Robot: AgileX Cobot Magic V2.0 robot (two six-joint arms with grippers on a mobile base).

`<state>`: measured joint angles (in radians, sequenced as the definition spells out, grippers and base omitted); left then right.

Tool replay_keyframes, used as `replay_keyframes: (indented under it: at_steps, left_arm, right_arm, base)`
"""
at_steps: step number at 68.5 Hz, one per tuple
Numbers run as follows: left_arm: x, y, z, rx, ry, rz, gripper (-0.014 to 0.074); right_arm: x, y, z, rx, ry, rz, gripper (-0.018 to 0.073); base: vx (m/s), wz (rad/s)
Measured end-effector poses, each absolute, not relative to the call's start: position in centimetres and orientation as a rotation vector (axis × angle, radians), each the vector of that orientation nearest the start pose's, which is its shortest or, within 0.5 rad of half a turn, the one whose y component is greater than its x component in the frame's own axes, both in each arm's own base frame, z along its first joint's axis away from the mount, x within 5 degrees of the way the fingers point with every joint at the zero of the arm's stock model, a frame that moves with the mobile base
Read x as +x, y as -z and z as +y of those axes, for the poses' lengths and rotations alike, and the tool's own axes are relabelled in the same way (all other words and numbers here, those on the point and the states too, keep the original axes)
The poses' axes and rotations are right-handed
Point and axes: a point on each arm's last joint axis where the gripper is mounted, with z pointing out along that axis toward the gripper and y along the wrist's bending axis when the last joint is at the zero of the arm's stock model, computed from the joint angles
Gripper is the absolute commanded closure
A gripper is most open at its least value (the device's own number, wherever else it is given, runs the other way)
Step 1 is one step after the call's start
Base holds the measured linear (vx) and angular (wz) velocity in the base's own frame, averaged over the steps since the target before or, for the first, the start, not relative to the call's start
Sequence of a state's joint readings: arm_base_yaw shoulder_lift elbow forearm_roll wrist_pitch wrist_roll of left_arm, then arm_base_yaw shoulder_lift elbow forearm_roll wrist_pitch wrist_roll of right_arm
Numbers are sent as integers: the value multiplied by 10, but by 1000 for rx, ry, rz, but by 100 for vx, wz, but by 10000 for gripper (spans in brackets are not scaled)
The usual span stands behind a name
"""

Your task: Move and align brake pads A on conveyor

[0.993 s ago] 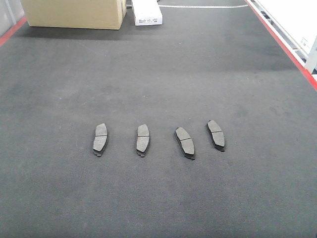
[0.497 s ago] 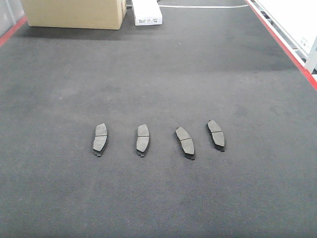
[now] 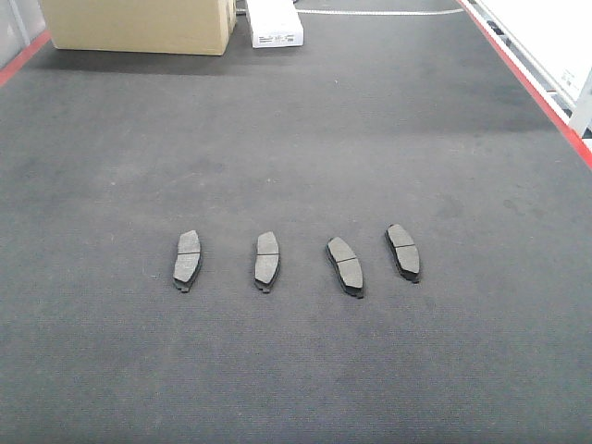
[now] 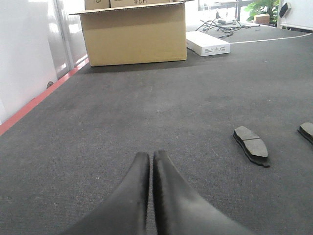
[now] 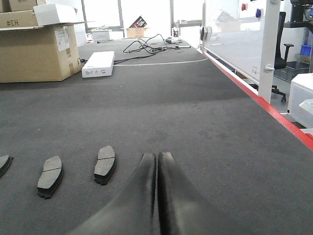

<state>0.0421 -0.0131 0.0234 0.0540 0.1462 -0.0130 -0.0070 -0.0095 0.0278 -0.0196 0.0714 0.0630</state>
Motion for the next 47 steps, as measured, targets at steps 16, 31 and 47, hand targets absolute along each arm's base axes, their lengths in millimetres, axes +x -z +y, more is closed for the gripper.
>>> replay_keyframes:
  at_steps: [16, 31, 47]
  left_arm:
    - [56, -193, 3, -7, -69, 1640, 603]
    - [56, -193, 3, -7, -69, 1640, 603]
    - [56, -193, 3, -7, -69, 1640, 603]
  right_arm:
    - [57, -198, -1, 42, -28, 1575, 569]
    - [57, -197, -1, 42, -28, 1577, 569]
    - [57, -197, -1, 42, -28, 1577, 569]
  base:
    - [0, 0]
    - [0, 0]
    - [0, 0]
